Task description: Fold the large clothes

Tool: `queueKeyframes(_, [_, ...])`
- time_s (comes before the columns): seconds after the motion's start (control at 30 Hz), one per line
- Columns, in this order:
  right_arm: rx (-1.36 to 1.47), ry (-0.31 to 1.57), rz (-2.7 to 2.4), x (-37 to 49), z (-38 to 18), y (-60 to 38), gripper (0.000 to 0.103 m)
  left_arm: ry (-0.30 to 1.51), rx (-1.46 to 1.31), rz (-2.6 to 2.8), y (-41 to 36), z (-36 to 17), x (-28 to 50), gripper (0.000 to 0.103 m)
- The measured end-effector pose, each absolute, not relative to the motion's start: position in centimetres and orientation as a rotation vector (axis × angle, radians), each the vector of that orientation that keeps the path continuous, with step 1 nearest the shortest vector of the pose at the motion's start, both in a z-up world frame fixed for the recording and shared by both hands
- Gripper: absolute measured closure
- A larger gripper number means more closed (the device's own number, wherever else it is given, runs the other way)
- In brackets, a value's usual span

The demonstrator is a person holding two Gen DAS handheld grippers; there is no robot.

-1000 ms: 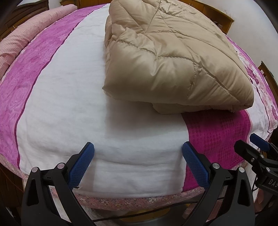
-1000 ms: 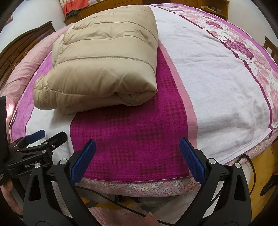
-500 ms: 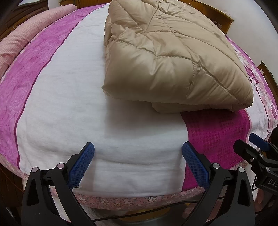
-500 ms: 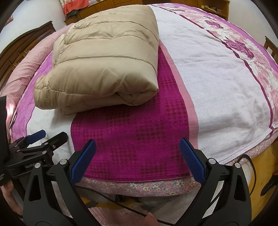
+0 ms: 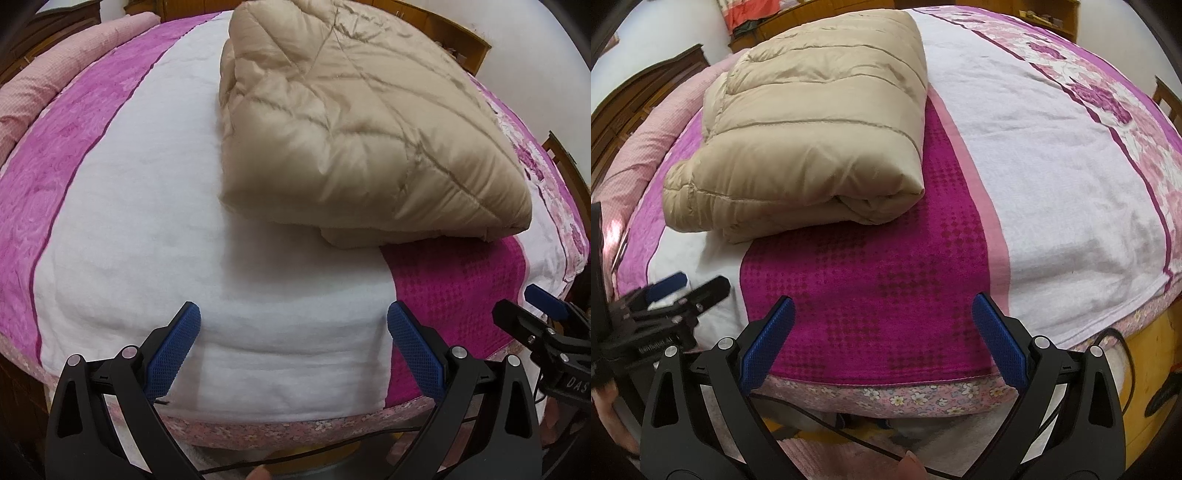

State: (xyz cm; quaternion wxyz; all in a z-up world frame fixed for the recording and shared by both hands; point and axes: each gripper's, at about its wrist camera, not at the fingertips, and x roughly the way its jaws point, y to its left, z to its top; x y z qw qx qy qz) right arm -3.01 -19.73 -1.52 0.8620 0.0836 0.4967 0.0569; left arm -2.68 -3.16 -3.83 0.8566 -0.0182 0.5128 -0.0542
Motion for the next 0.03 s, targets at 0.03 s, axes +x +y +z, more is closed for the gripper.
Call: queueKeyframes(0.03, [0.174, 1.033, 0.118, -2.96, -1.08, -20.25, 0.007, 1.058, -0.033, -0.104, -2.59, -3.34, -2.6, 0.006])
